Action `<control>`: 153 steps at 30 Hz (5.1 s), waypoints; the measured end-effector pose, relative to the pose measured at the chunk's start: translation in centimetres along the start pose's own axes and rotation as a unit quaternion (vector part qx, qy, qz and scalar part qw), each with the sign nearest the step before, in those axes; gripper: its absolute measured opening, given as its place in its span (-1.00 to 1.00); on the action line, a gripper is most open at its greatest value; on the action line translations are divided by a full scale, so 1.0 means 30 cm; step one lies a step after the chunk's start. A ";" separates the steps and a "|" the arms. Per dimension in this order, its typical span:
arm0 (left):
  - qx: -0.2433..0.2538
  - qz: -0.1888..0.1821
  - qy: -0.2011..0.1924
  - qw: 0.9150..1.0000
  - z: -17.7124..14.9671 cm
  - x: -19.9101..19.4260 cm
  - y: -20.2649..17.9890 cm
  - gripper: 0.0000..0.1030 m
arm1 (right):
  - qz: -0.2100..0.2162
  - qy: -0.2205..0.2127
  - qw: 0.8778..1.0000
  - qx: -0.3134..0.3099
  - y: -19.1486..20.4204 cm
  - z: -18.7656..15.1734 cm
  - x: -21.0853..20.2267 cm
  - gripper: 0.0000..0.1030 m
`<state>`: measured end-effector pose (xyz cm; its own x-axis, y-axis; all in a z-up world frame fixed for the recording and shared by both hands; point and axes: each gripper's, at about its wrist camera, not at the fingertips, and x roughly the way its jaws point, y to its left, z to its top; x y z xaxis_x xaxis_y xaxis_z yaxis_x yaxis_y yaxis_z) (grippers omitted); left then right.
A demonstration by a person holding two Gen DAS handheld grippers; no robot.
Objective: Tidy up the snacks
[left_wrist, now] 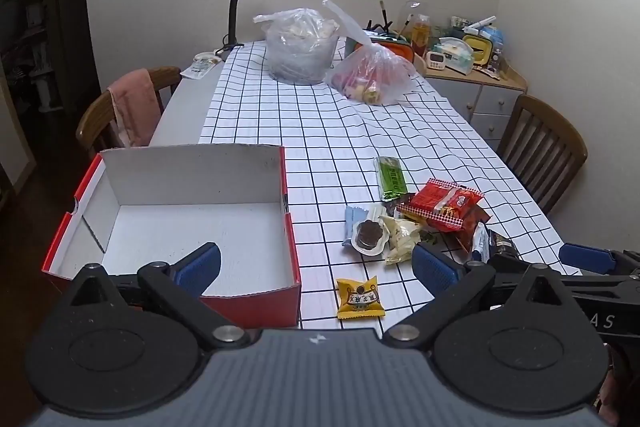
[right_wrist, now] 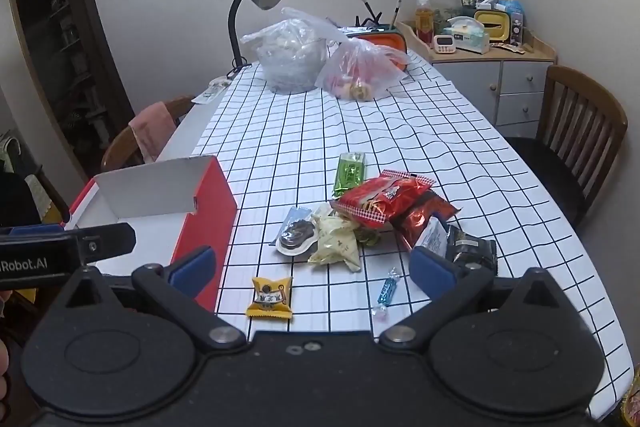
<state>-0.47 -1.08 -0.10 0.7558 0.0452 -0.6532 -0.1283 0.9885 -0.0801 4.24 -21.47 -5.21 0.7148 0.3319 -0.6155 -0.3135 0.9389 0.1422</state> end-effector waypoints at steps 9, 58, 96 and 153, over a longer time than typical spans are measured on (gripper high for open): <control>-0.003 0.005 0.001 1.000 0.004 0.000 0.007 0.99 | 0.007 0.004 1.000 -0.005 0.003 -0.001 0.004 1.00; 0.003 -0.012 0.013 1.000 0.004 0.044 0.019 0.99 | -0.021 0.010 1.000 0.005 0.017 -0.005 0.017 1.00; 0.071 -0.037 0.080 0.994 -0.047 0.297 -0.174 0.97 | -0.044 0.068 0.997 0.003 -0.268 -0.071 0.228 0.89; -0.027 -0.023 0.209 0.977 -0.144 0.631 -0.136 -0.34 | -0.014 0.169 0.985 -0.022 -0.212 -0.078 0.485 -0.80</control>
<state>11.60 -4.88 -15.38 0.4341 -0.0738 -0.8978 -0.1425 0.9785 -0.1493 15.17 -22.84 -16.88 0.4764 0.2490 -0.8432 -0.3292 0.9398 0.0915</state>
